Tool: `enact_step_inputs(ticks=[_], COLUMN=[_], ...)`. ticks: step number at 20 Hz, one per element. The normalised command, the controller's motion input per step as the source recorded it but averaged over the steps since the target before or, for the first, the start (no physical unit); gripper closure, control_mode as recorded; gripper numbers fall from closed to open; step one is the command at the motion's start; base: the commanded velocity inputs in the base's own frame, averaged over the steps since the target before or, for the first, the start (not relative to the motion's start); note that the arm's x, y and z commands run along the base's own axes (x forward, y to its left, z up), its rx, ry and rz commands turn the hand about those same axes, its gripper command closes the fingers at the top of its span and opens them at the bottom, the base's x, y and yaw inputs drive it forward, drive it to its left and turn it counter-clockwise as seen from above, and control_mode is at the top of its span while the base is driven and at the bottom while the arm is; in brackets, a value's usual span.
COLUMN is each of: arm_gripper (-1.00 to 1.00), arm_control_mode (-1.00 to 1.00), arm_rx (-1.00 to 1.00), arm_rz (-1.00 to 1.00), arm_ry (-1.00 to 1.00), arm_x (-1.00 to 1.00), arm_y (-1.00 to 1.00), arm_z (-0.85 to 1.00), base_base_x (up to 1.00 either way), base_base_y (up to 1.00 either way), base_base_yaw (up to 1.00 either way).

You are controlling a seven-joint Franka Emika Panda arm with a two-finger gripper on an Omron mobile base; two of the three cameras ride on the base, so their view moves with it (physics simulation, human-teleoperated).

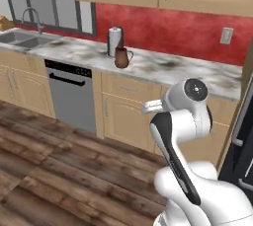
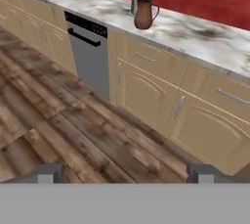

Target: Move the boxed food and garlic from the top shelf to the second highest shelf to make space. Then, place the pitcher from the counter on the cleared top shelf.

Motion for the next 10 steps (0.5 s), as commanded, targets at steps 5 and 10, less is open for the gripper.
enact_step_inputs(ticks=[5,10], arm_gripper=[-1.0,-1.0], arm_control_mode=[1.0,1.0], arm_rx=[0.0,0.0], arm_rz=[0.0,0.0], arm_ry=[0.0,0.0], arm_x=[0.0,0.0], arm_y=[0.0,0.0], arm_z=[0.0,0.0], base_base_x=[0.78,0.92], base_base_y=[0.11,0.1], base_base_yaw=[-0.25,-0.26])
